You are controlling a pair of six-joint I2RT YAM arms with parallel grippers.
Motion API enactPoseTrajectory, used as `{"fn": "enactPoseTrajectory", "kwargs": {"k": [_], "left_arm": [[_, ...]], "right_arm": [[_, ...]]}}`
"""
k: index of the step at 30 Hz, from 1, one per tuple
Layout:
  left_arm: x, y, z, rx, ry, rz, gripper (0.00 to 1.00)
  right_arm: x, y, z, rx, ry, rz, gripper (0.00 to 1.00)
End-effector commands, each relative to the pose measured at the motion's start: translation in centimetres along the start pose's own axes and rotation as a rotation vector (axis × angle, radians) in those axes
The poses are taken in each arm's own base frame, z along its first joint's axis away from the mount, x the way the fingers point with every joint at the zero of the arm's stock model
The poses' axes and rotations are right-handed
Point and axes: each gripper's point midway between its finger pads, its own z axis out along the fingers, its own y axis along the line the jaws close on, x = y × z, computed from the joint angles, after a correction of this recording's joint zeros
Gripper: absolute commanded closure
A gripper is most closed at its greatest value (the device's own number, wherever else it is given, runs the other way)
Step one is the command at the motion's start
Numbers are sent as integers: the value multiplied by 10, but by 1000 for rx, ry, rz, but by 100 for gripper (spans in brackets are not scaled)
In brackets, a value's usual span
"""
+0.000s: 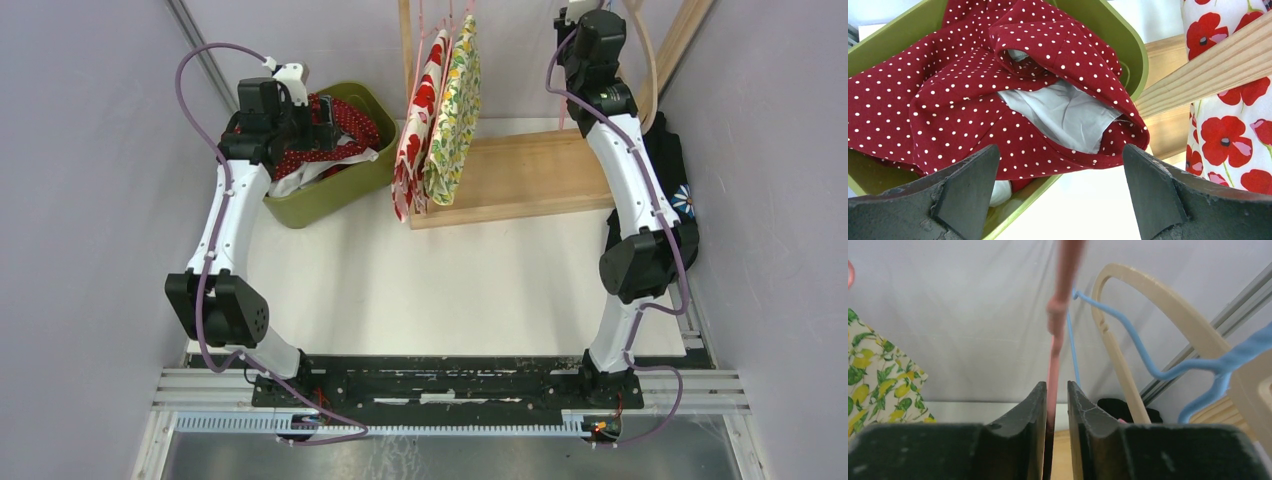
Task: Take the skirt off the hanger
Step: Place the hanger at the clothesline.
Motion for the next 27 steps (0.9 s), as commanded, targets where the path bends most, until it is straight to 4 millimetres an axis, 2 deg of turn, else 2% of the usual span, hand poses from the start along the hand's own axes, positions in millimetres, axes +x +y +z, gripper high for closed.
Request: {"fn": "enactPoseTrajectory", "kwargs": {"k": [1,3,8,12,18,22,27], "left_arm": [[-23,-4,-18,6,-79,55,1],[-24,-5,-18,10,-83,54,1],[-27,-7,-22,13,-94,58,1],[-28,-8,-24,12,-100,58,1],[-24,-12,-27,6,-96,66,1],[-20,-12,-28,2,-93,64,1],[-20,-15,-32,3,-100,62,1]], "right_arm": [[-19,-18,-17,35,-25,-2,68],[-27,-23,-23,42,-39,-11,58],[-45,-33,-40,50,-73,-15,45],[-62,-37,-56,35,-106,-4,42],[-84,-42,-92,7,-149,6,40],[-93,-44,-118,-14,-172,2,40],[-98,-41,-138,-60,-184,-2,39]]}}
